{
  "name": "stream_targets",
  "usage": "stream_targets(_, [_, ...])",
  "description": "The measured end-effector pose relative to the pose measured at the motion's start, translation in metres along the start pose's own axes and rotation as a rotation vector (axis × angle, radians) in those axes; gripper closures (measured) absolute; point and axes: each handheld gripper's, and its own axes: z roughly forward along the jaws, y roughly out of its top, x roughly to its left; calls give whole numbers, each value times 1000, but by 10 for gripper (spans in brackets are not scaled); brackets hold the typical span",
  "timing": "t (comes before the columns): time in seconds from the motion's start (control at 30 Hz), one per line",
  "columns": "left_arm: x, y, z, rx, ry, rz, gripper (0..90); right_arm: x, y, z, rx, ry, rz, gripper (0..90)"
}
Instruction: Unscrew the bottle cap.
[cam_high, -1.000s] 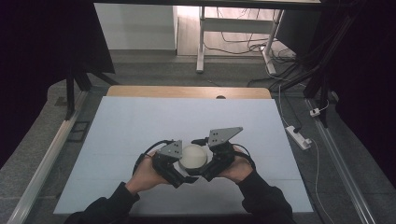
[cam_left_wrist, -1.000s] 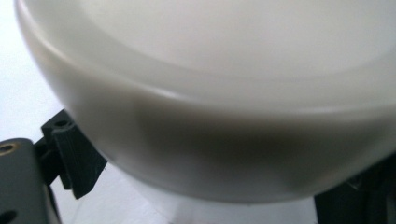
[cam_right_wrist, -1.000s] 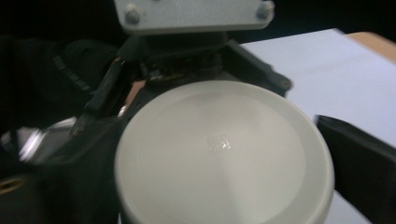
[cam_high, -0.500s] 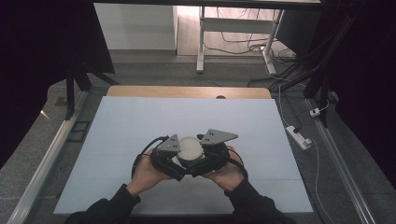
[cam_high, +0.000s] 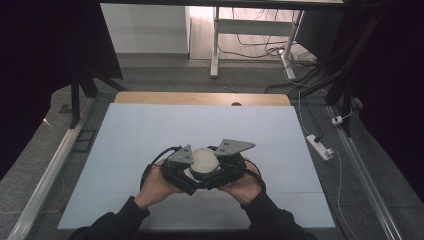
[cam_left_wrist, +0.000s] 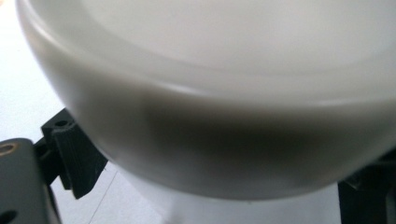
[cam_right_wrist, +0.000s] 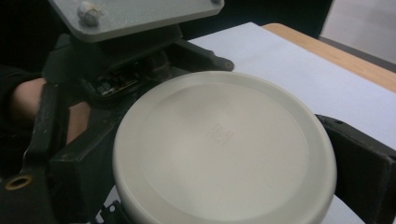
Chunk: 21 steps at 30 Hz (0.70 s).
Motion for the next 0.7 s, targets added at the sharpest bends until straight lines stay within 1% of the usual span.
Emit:
stream_targets(0.07, [0,-1,1,0,-20,7,79,-3,-1,0,2,39,-9,71])
stream_targets(0.17, [2,-3,1,4,-56,34,79,-7,-2,-1,9,98,-27,72])
stream_targets(0.2, [2,-3,1,8,-70,46,79,-10,-3,-1,14,137,-44,72])
stream_targets(0.23, [2,-3,1,7,-85,51,79,-10,-3,-1,14,137,-44,72])
stream_targets(0.37, [2,-5,0,8,-138,81,79,-15,-4,-1,5,236,-62,72])
stream_targets(0.4, [2,-5,0,8,-151,90,79,-16,-5,-2,4,278,-82,73])
stream_targets(0.43, [2,-5,0,9,-167,100,79,-16,-5,-2,4,278,-82,73])
stream_targets(0.53, [1,-5,0,6,-219,121,79,-18,-5,-2,4,353,-102,73])
stream_targets(0.6, [0,-5,1,10,-214,133,79,-18,-5,-3,7,380,-118,73])
stream_targets(0.67, [-1,-5,1,15,-192,131,79,-17,-5,-3,19,368,-128,71])
stream_targets(0.7, [-1,-5,1,14,-182,126,79,-17,-5,-3,25,356,-122,69])
